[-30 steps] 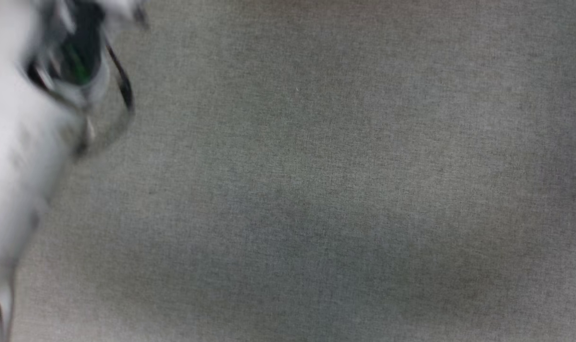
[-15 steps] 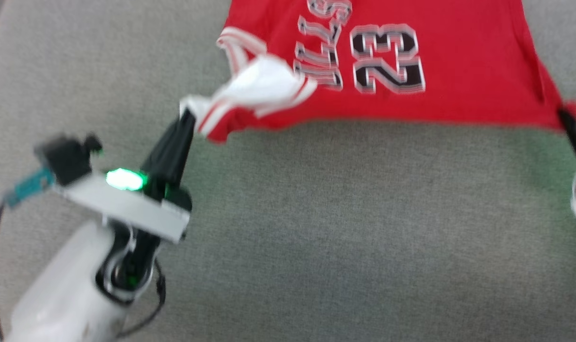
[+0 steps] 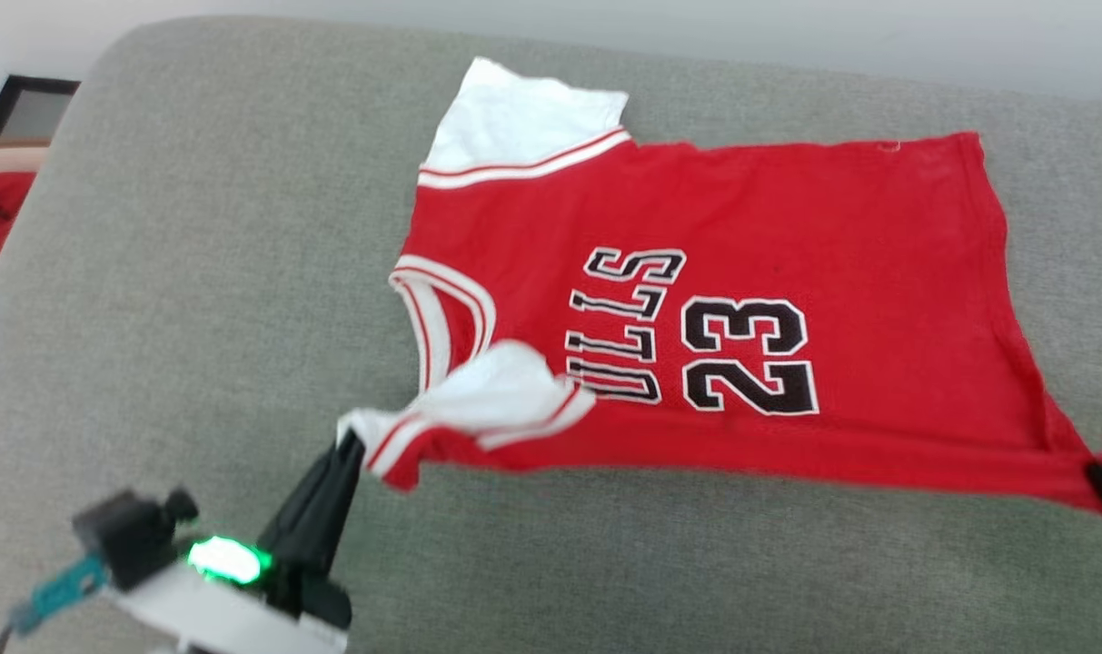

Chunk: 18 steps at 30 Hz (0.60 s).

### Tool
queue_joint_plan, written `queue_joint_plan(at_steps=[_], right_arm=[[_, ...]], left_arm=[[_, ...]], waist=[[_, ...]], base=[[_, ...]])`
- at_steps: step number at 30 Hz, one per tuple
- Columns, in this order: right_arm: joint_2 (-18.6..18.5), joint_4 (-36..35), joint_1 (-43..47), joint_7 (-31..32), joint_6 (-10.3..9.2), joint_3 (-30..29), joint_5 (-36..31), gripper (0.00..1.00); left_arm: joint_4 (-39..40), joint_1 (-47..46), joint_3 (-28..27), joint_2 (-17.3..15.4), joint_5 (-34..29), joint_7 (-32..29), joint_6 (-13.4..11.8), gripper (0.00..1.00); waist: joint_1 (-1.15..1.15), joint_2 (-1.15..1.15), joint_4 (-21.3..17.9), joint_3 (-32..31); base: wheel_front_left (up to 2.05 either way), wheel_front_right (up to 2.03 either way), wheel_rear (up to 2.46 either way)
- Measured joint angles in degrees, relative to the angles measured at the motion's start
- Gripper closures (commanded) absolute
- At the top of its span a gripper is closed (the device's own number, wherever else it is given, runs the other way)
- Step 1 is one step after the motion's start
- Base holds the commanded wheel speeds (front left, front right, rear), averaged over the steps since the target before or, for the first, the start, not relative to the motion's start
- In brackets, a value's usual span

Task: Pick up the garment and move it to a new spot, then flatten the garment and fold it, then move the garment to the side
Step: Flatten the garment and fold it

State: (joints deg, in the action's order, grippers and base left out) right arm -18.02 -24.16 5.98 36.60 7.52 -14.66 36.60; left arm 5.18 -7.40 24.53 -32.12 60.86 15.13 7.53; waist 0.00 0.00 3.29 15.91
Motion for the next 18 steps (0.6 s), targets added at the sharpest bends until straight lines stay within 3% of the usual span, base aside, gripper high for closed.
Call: queue_joint_plan(at_steps=[9,13,18], right_arm=[[5.8,-11.0,9.1,5.2,0.0,-4.6,0.0,1.0],[5.1,-9.3,6.3,6.4,0.0,-3.1,0.0,1.0],[1.0,-2.7,-2.3,7.4,0.0,0.7,0.0,1.0]], left_arm=[[6.8,9.7,-3.5,-0.5,-3.6,0.0,0.0,1.0],[6.1,7.9,-1.9,-1.3,-4.0,0.0,0.0,1.0],[3.1,0.3,2.6,-3.0,-2.4,-0.1,0.0,1.0]], waist=[[0.0,0.0,-0.3,0.4],[0.0,0.0,-0.3,0.7],[0.0,0.0,-0.2,1.5]], base=[[0.0,0.0,0.0],[0.0,0.0,0.0],[0.0,0.0,0.0]])
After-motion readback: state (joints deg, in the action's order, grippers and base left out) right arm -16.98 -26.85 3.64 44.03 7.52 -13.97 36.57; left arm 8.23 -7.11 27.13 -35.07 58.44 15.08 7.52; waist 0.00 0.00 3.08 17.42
